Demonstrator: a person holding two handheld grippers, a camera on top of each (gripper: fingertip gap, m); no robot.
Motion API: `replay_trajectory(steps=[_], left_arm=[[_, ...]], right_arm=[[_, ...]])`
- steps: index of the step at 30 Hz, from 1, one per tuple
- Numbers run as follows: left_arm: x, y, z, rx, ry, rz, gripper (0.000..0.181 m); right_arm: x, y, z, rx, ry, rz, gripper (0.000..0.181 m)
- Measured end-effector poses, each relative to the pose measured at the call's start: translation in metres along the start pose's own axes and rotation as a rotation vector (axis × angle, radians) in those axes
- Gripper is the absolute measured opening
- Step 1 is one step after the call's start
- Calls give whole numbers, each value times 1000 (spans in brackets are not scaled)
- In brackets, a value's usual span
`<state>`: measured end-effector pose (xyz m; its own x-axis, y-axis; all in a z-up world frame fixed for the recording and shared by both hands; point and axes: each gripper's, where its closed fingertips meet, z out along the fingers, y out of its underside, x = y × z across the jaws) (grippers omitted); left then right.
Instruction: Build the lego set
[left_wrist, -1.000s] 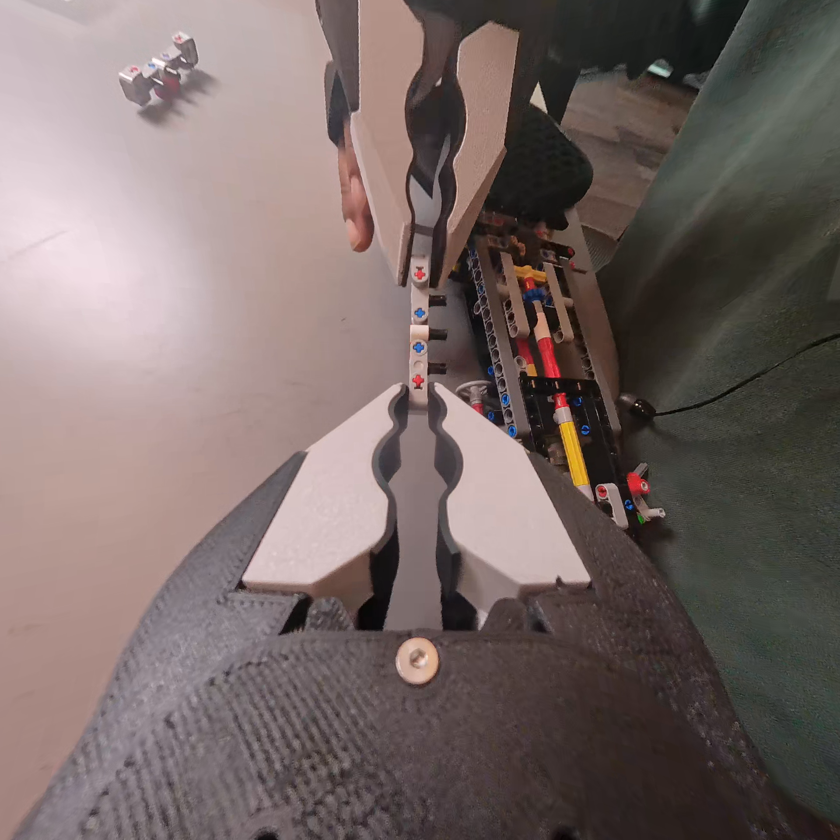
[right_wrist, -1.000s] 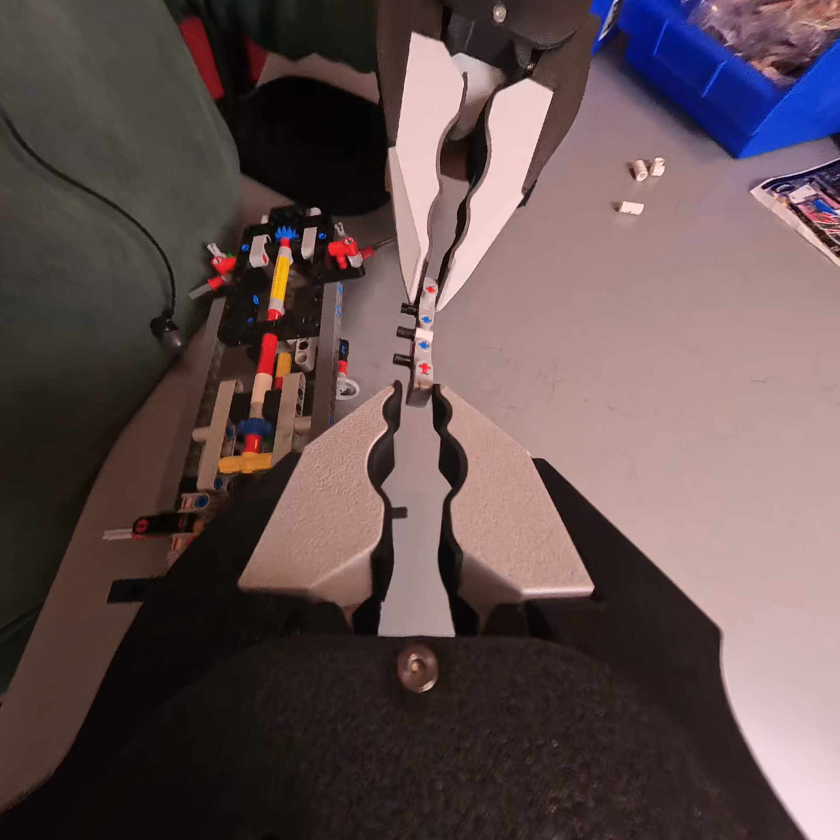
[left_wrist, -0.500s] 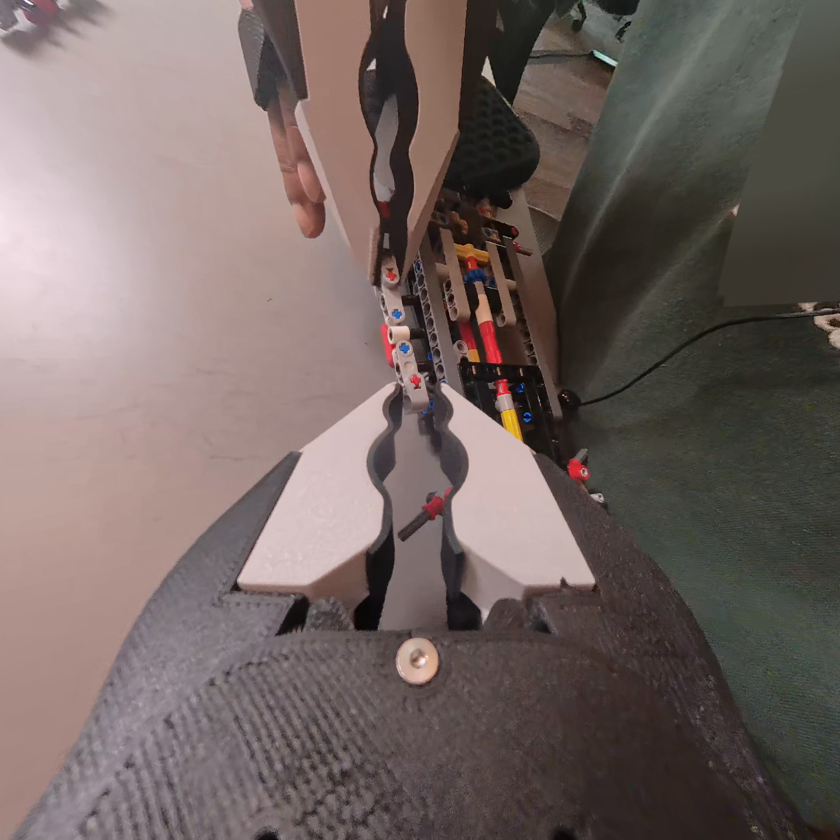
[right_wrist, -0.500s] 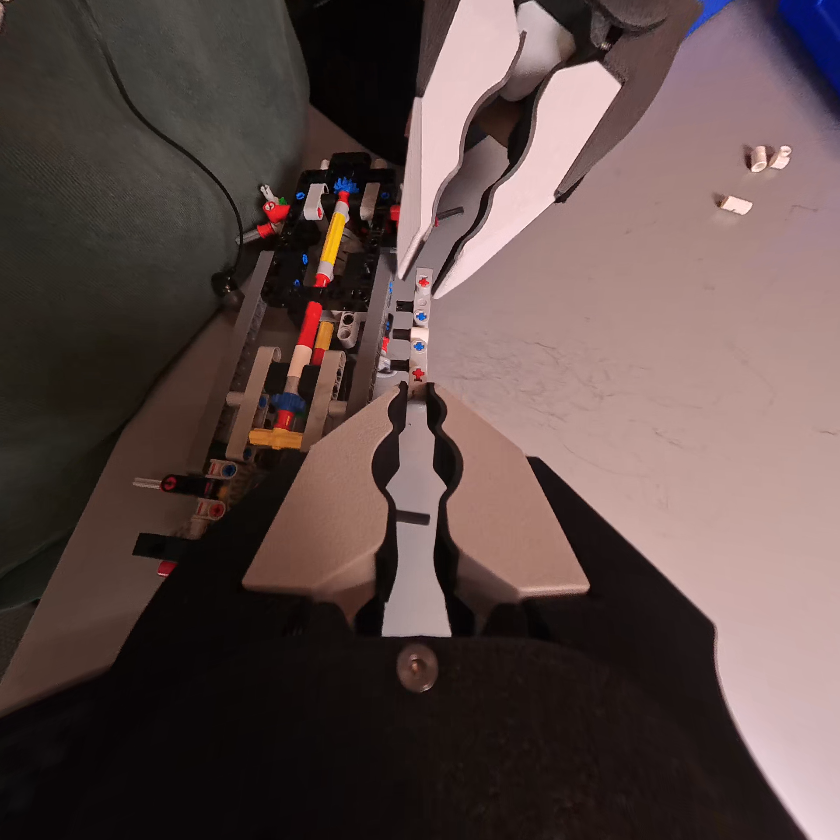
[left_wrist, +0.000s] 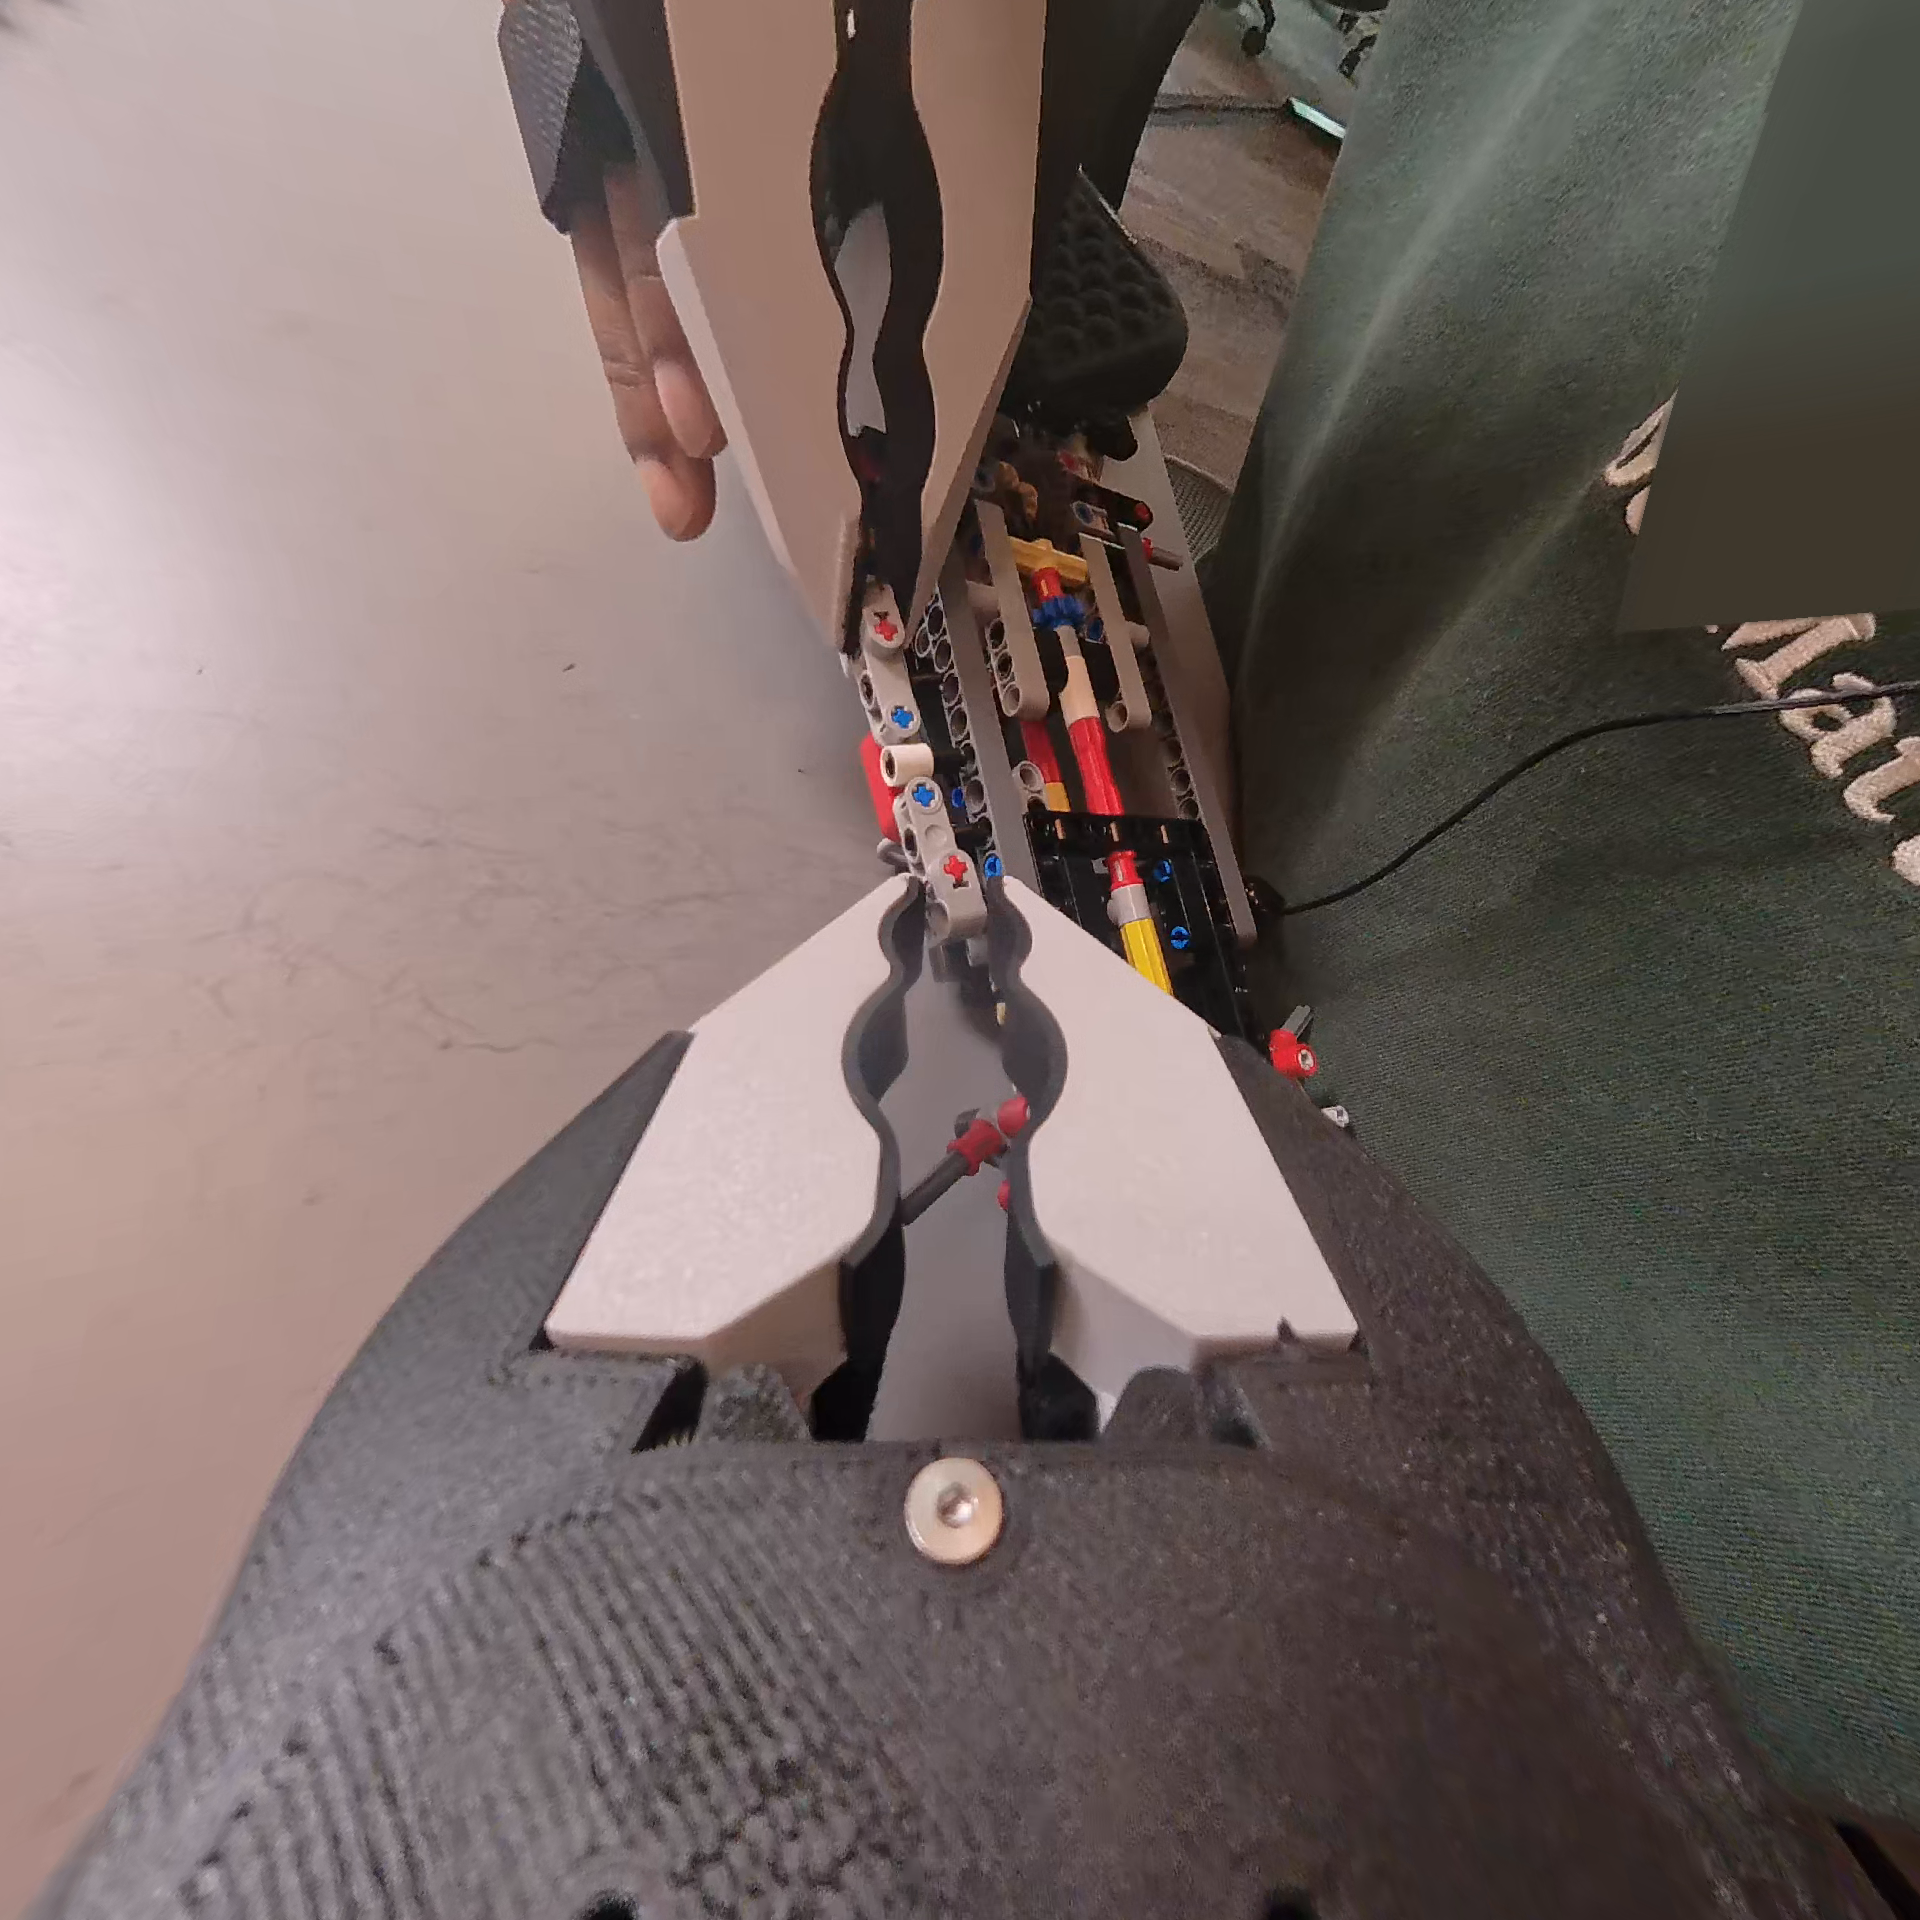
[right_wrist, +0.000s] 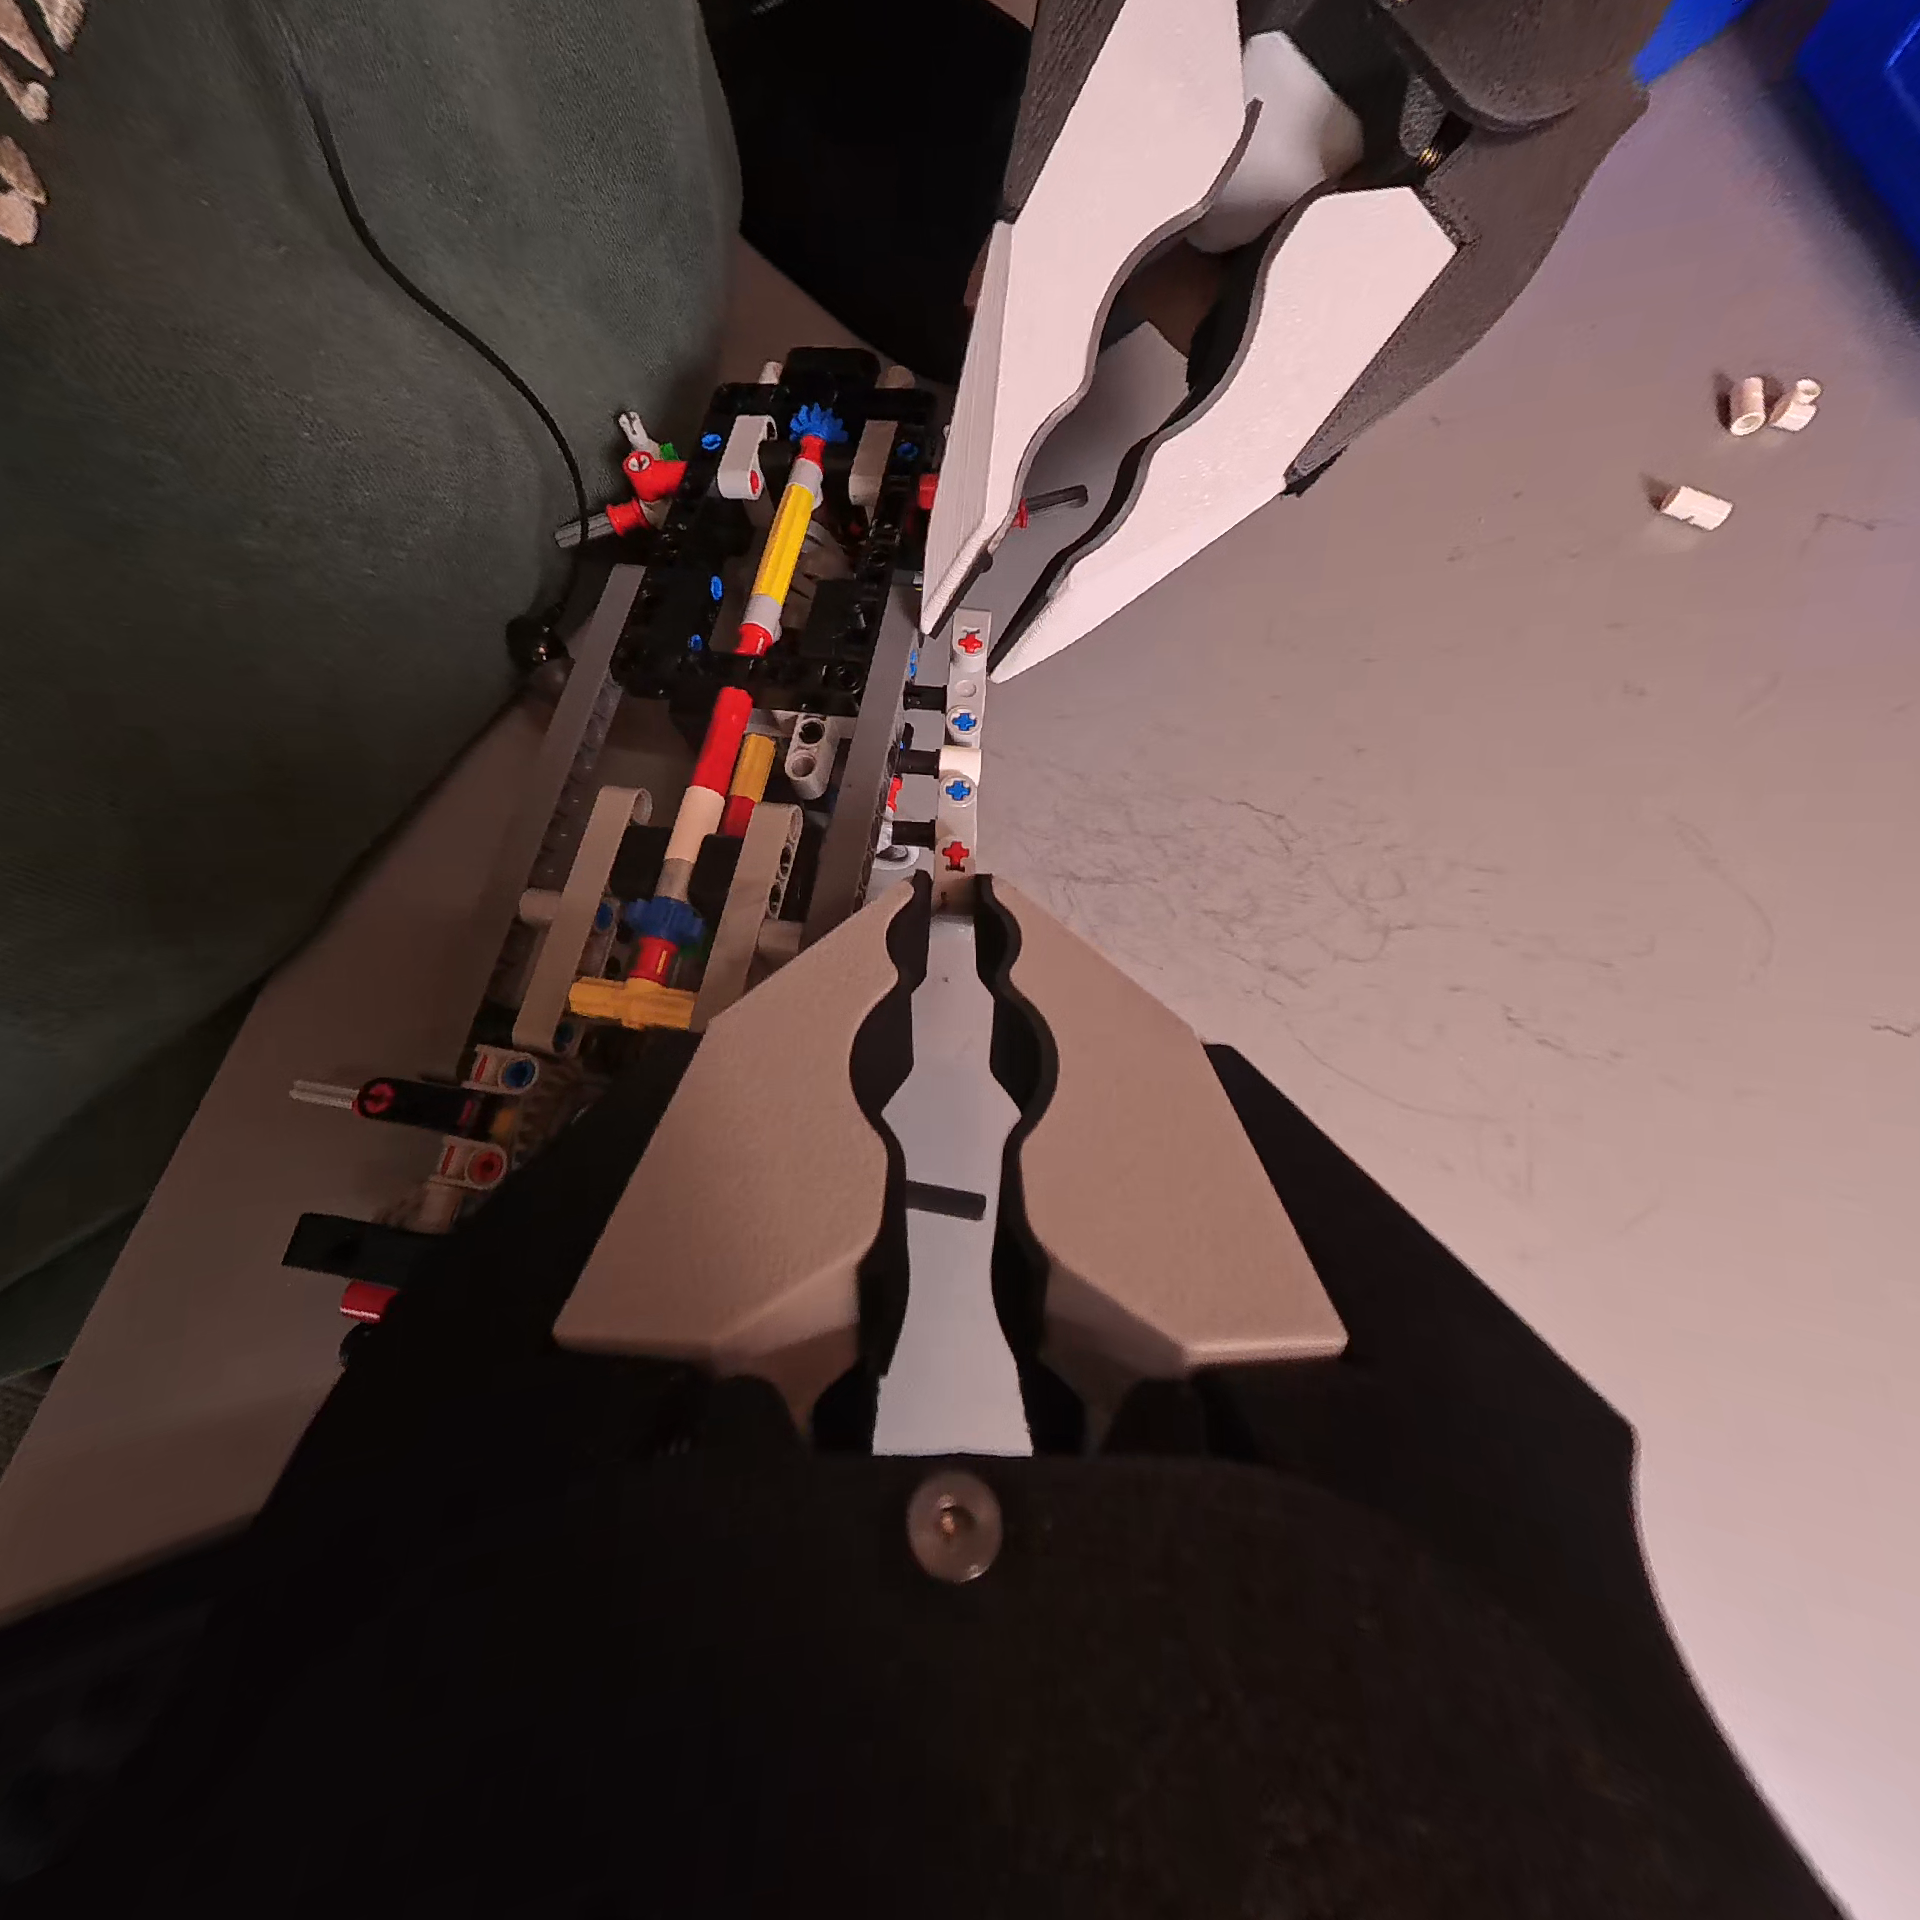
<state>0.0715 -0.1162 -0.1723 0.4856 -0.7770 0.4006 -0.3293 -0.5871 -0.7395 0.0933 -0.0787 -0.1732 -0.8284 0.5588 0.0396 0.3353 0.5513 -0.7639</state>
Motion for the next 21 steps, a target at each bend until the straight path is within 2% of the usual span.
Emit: replay_trajectory(steps=[3, 5, 9, 18, 21], left_arm=[[3, -1, 0, 0, 18, -4, 10], [6, -3, 1, 2, 39, -20, 19], [6, -4, 5, -13, 27, -26, 23], [9, -3, 13, -83, -40, 22, 26], [8, -2, 15, -114, -78, 11, 35]], right_arm=[[-1, 0, 0, 0, 4, -11, 6], [-2, 0, 0, -2, 9, -20, 6], [-3, -1, -1, 3, 17, -27, 6], [-8, 0, -1, 4, 29, -35, 6], [-10, 0, -1, 7, 35, -34, 6]])
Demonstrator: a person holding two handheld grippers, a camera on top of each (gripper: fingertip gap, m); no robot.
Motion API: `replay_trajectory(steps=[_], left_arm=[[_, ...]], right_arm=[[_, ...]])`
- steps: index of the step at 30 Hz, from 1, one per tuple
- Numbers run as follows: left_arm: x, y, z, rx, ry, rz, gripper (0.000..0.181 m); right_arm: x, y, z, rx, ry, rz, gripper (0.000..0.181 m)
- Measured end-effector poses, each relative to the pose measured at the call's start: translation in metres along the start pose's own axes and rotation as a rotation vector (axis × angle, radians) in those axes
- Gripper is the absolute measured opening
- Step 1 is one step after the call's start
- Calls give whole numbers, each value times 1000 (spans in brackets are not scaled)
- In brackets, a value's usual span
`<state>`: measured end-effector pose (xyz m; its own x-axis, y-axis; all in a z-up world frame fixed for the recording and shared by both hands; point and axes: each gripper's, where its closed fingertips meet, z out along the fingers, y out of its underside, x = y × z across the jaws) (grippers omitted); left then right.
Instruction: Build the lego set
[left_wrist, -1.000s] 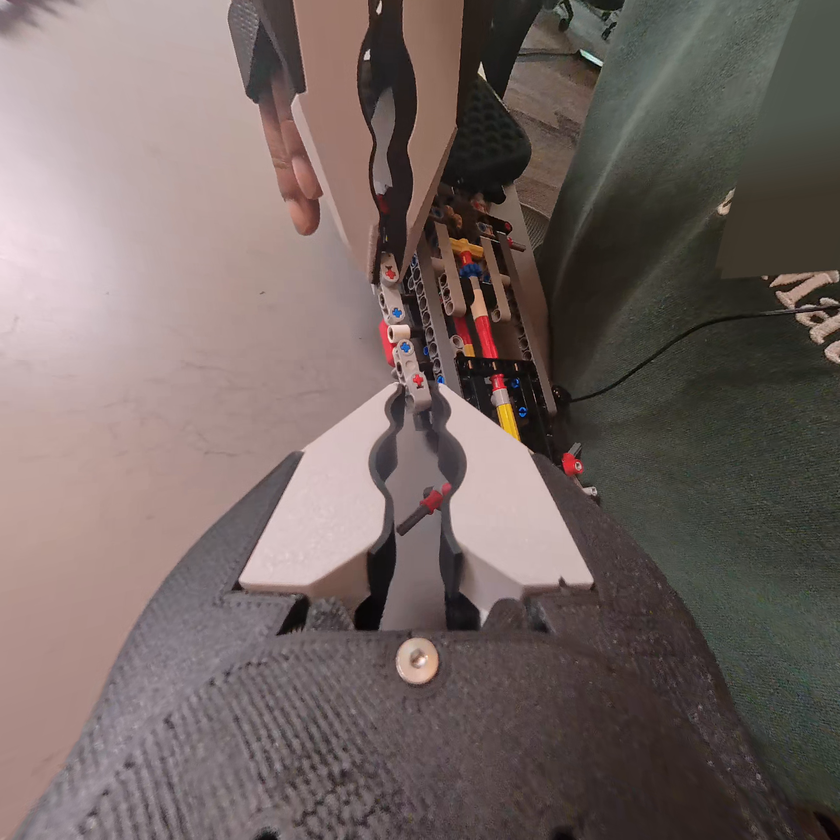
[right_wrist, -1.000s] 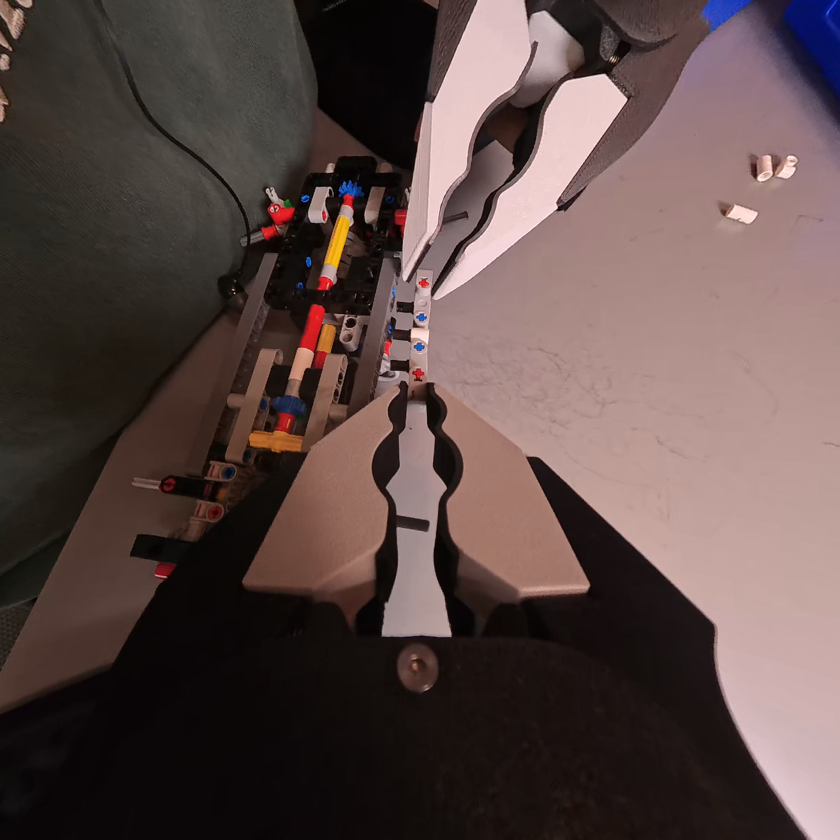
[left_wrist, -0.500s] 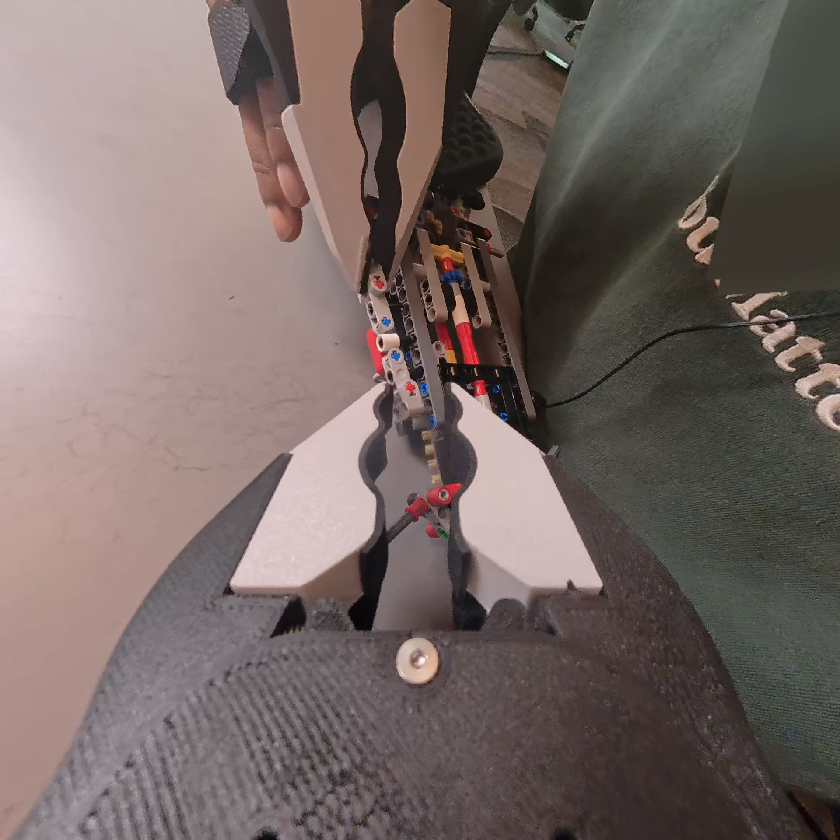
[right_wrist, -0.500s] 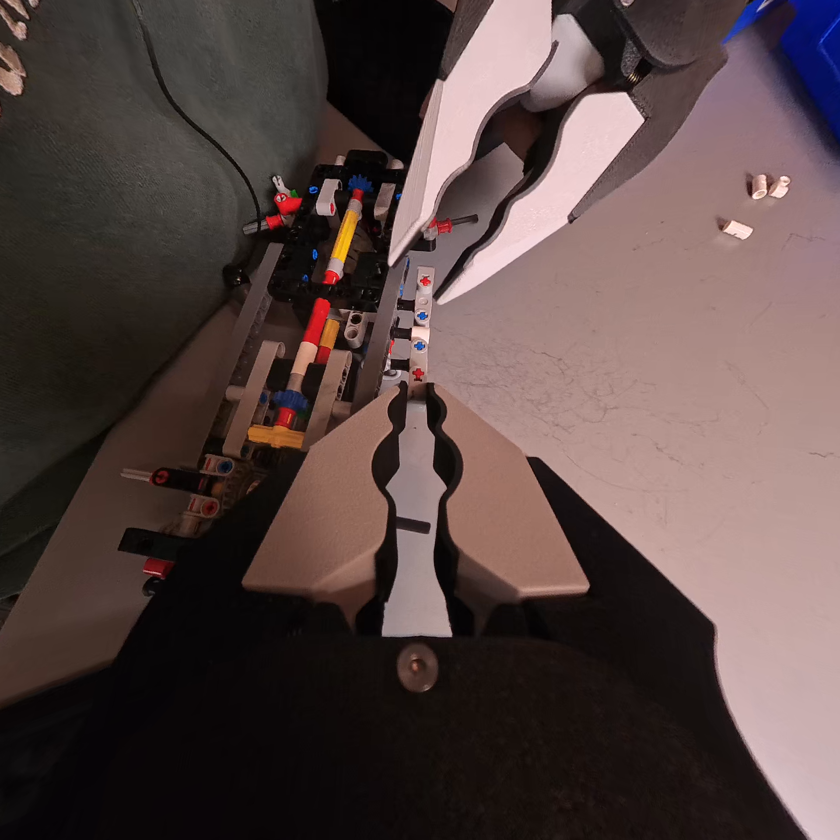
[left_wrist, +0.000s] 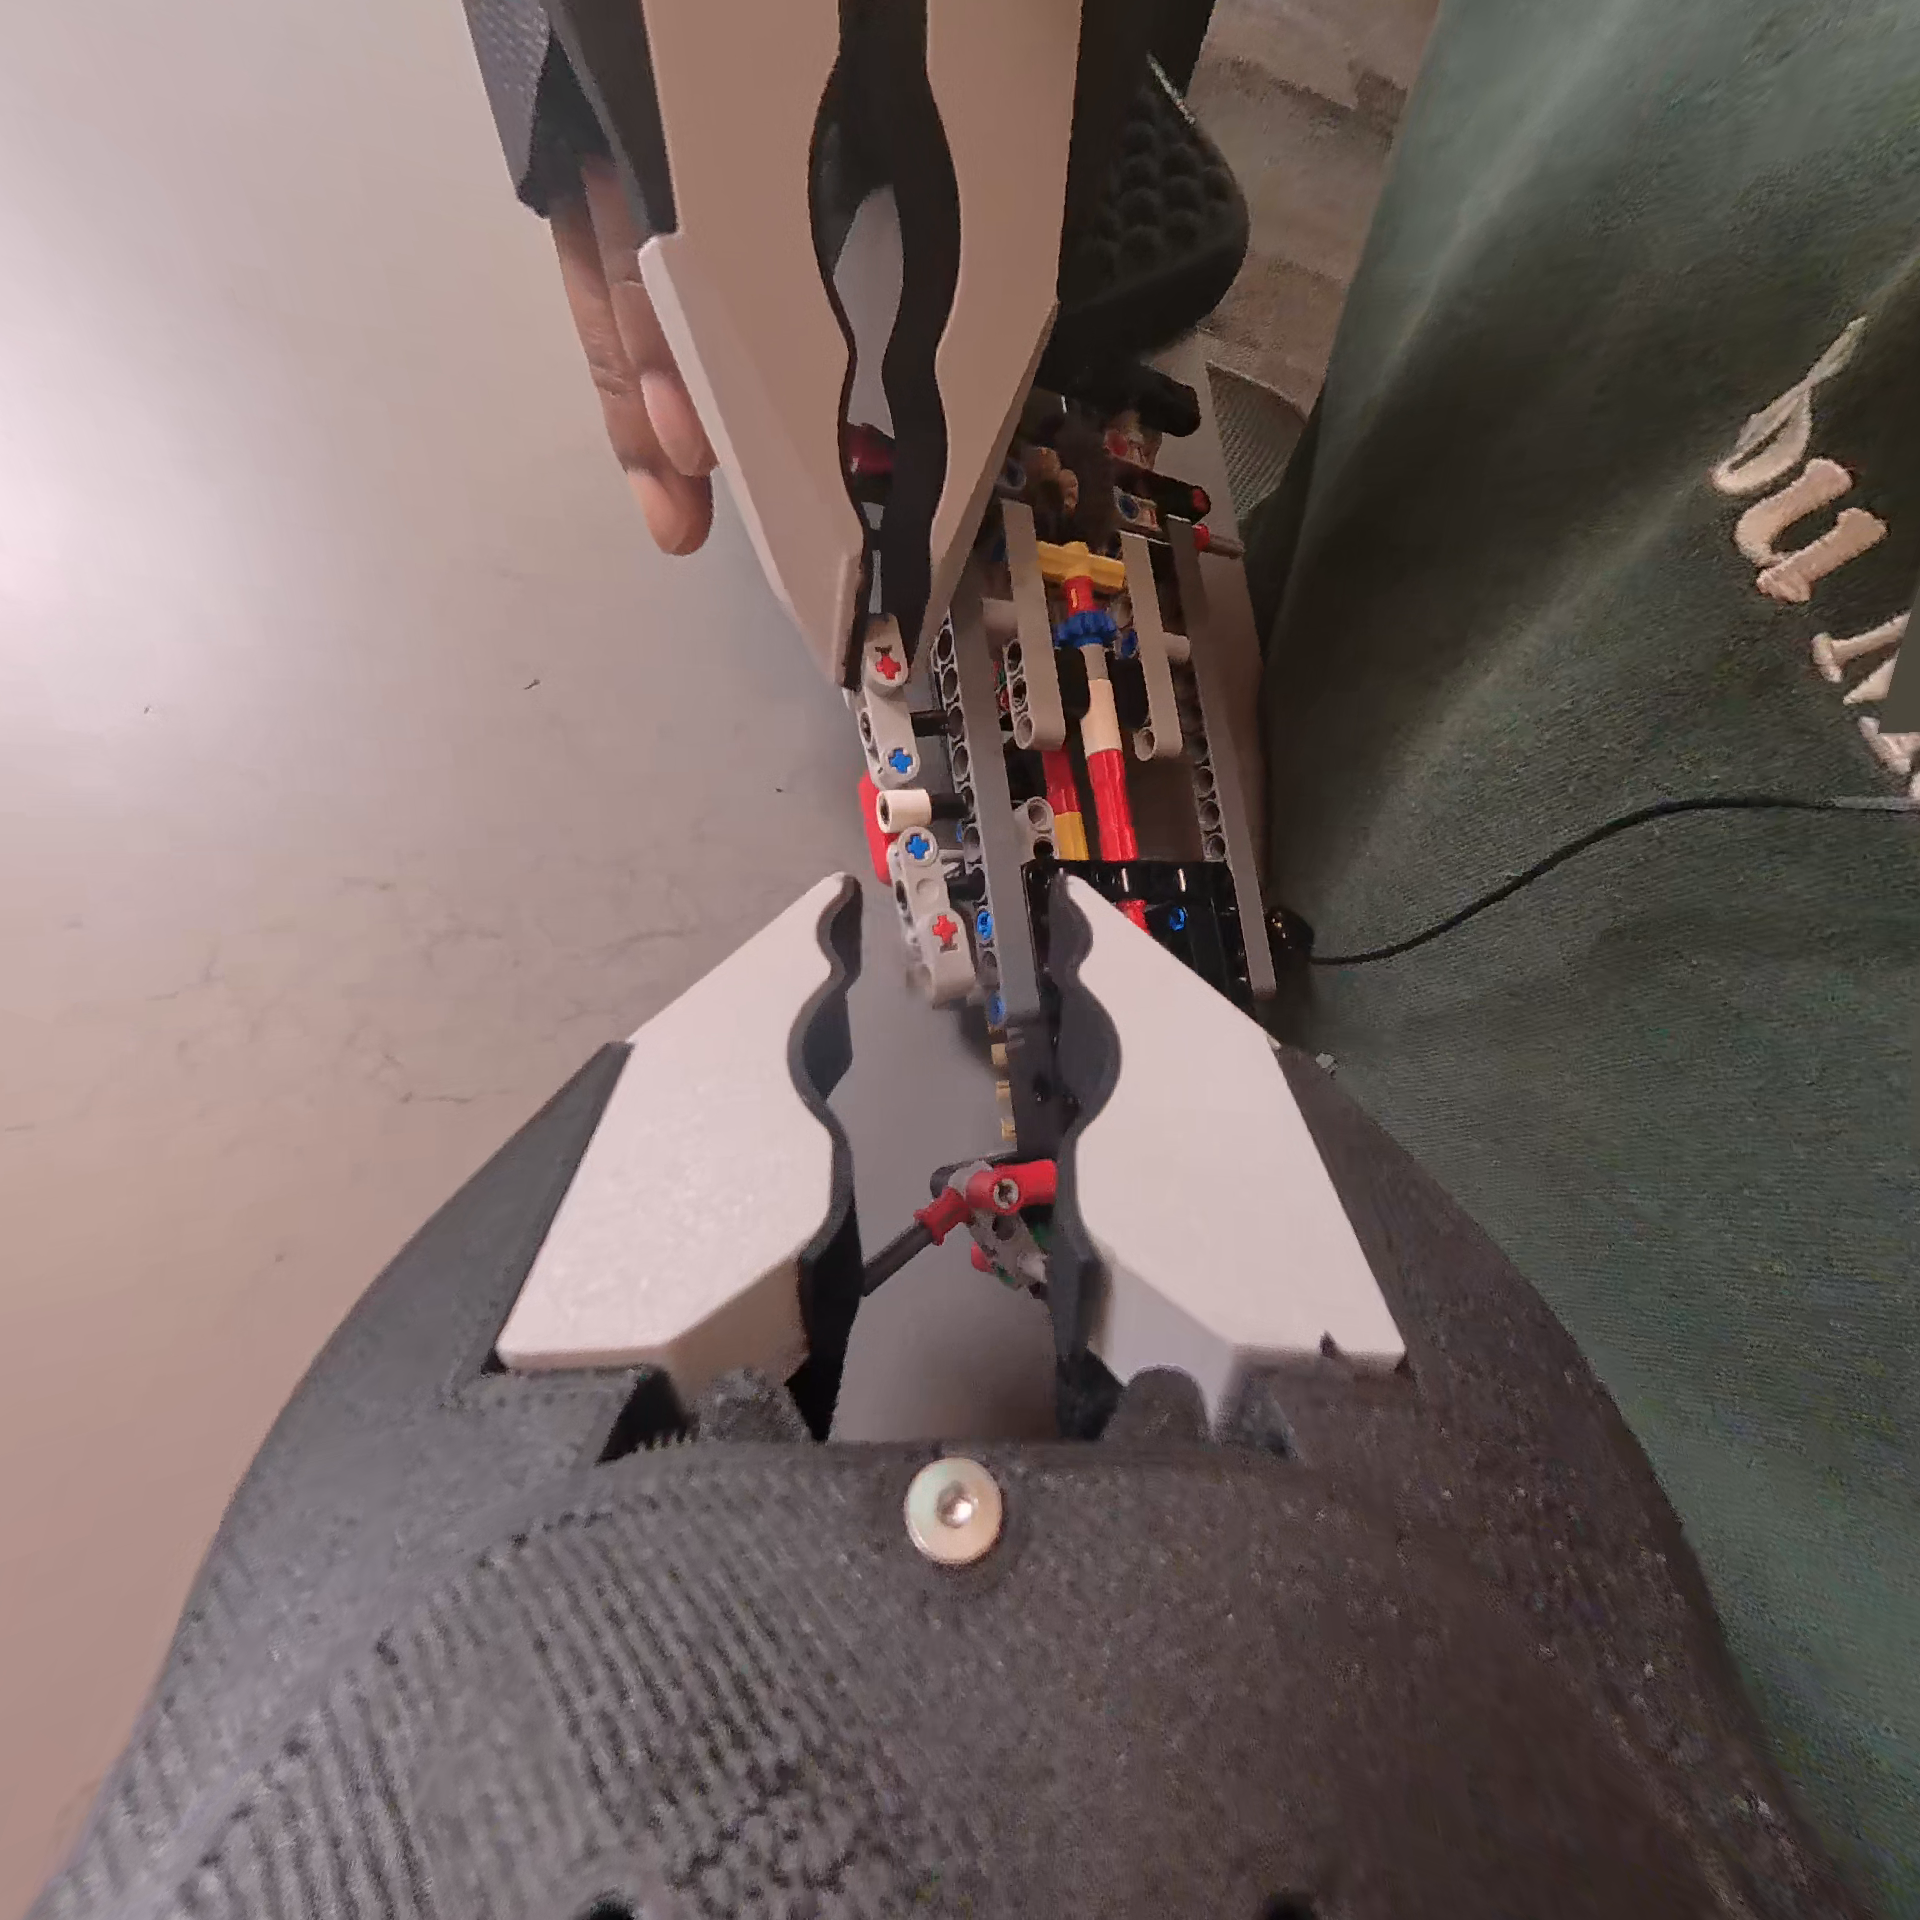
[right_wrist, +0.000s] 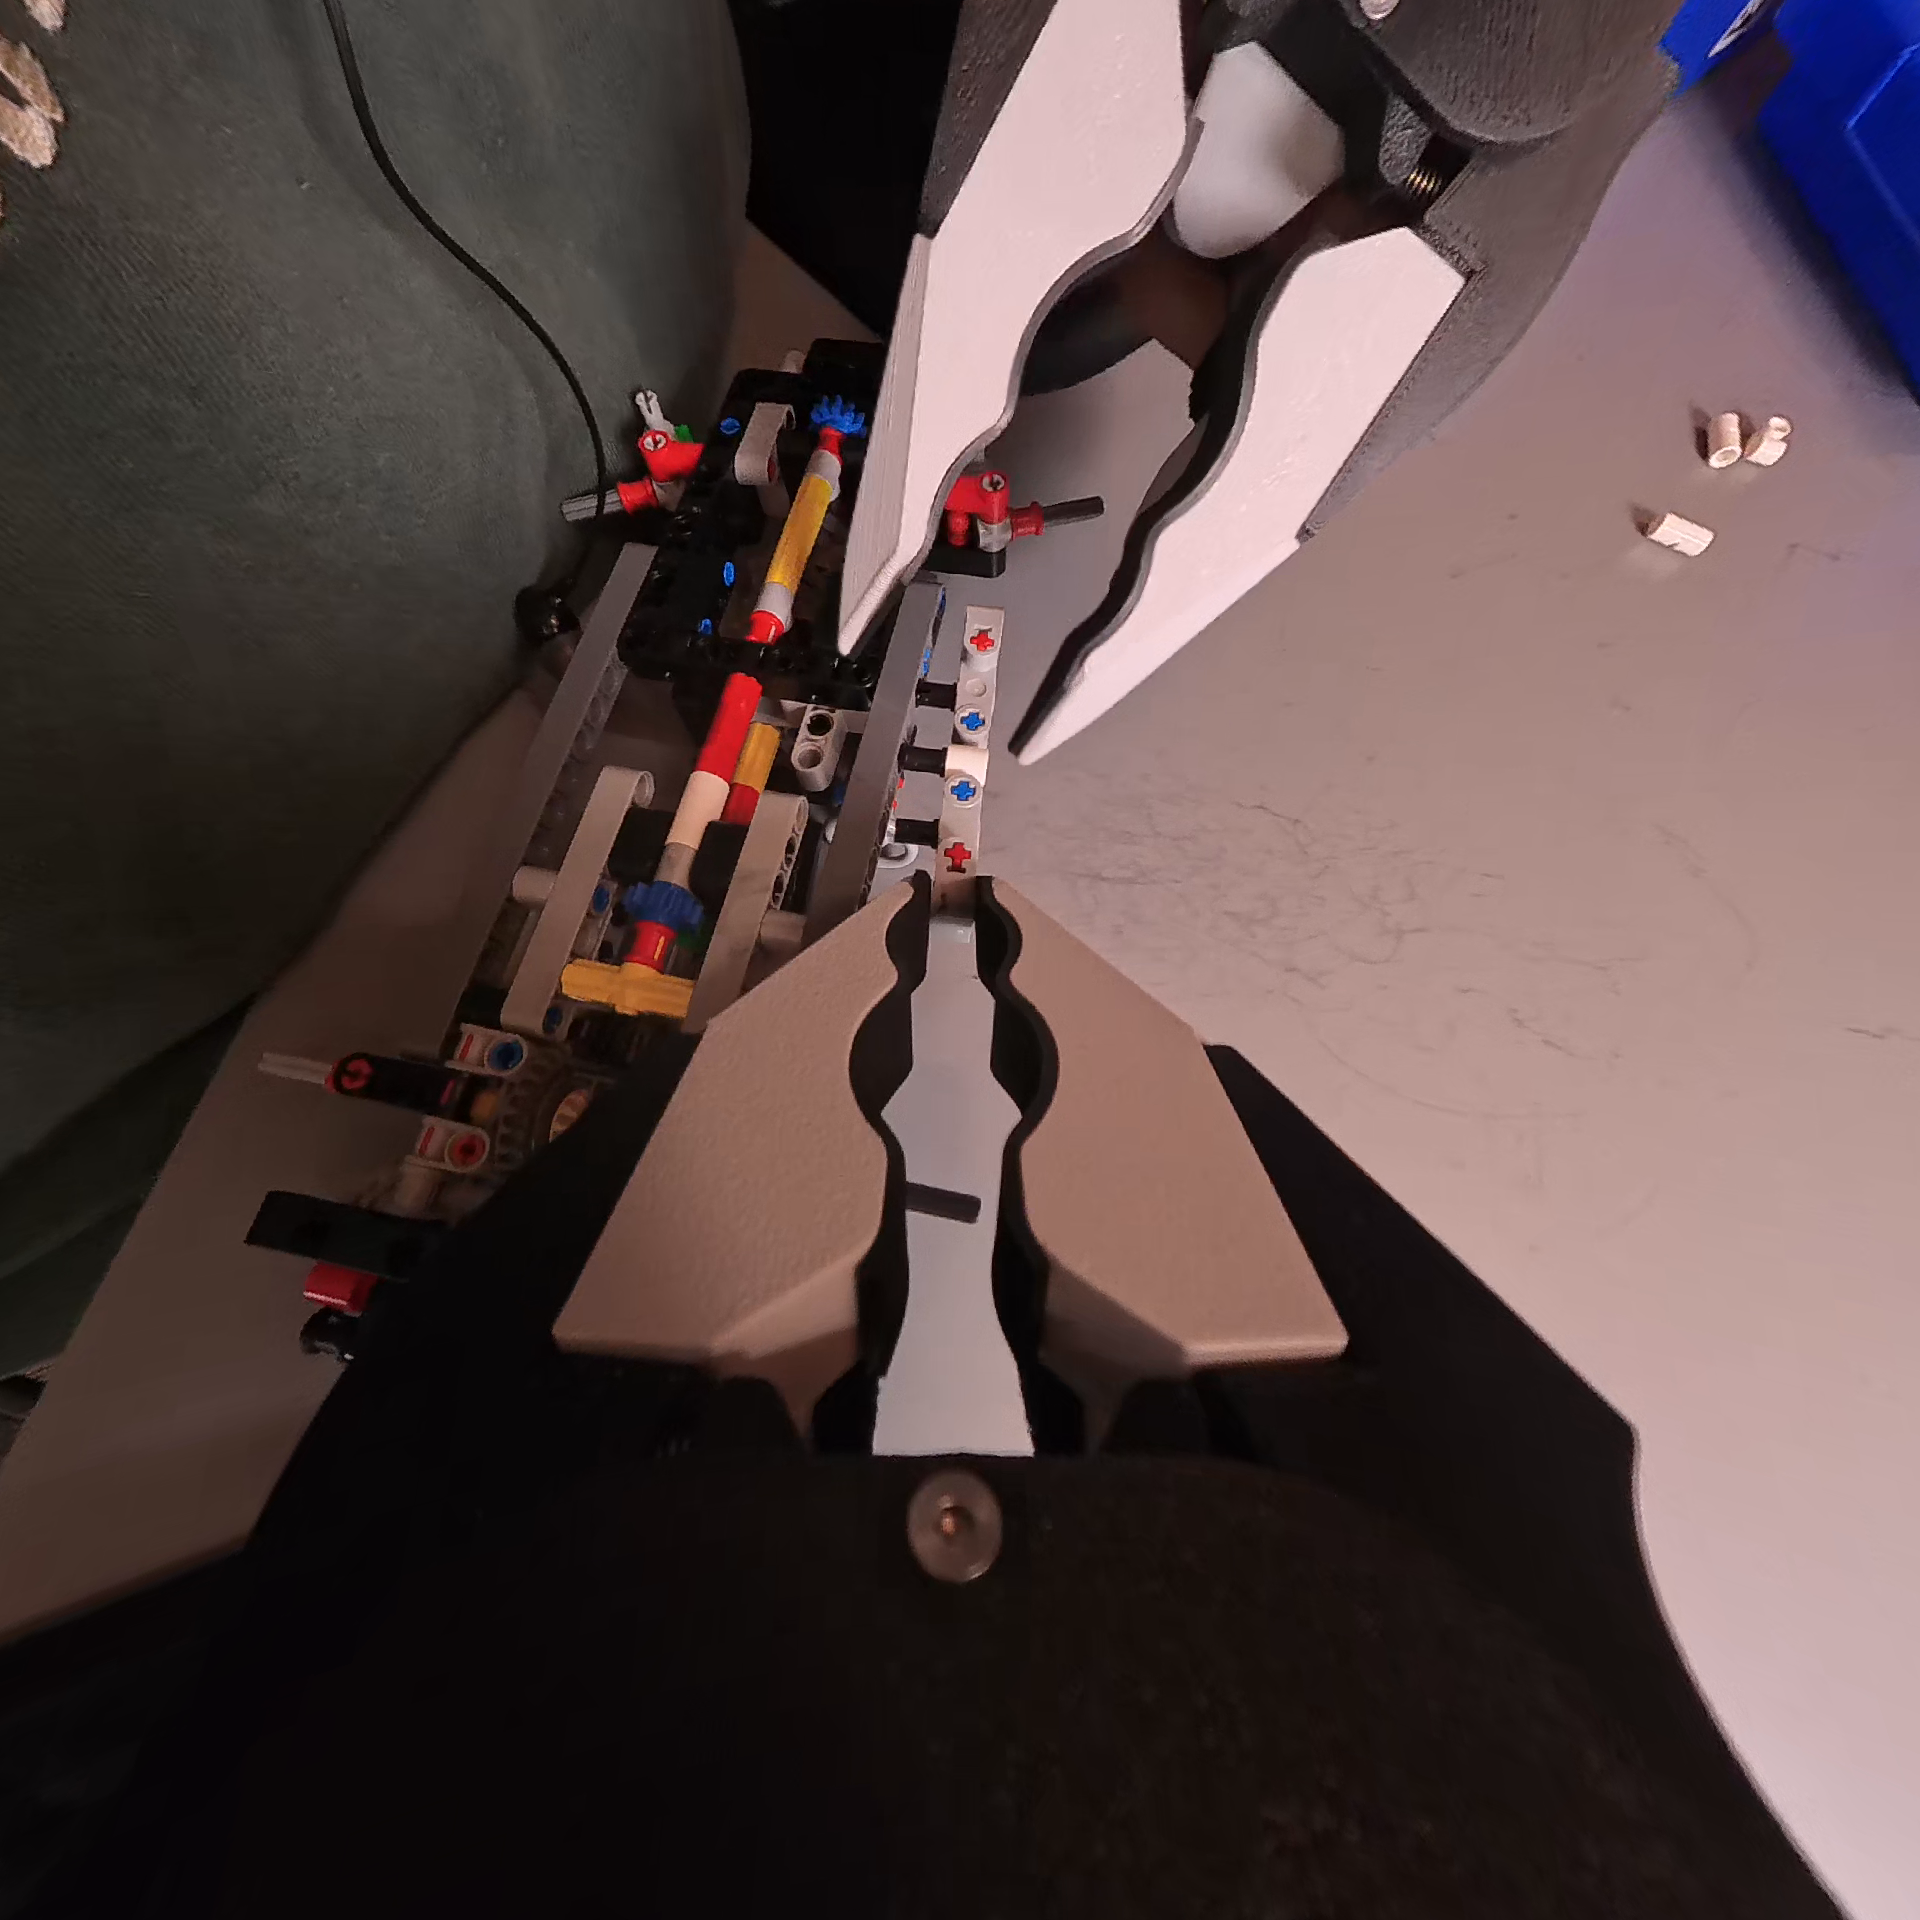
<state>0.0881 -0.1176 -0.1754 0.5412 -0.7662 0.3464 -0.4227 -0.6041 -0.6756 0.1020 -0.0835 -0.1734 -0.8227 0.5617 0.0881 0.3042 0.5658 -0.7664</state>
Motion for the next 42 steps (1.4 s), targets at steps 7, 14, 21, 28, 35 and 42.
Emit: replay_trajectory(steps=[7, 14, 21, 28, 35, 42], left_arm=[[3, 1, 2, -54, -60, -38, 43], [10, -5, 8, -67, -102, -70, 43], [9, -5, 13, -94, -149, -59, 35], [8, -6, 15, -116, -196, -37, 34], [9, -3, 18, -157, -222, 29, 25], [10, -3, 20, -168, -209, 62, 24]], right_arm=[[-4, 0, 1, 0, 18, -6, 6], [-7, 0, -3, 4, 44, -22, 6], [-10, -1, -4, 17, 45, -27, 6], [-11, -2, -5, 43, 42, -8, 6], [-15, -1, -4, 44, 29, -4, 6], [-19, 1, -2, 15, 1, -13, 7]])
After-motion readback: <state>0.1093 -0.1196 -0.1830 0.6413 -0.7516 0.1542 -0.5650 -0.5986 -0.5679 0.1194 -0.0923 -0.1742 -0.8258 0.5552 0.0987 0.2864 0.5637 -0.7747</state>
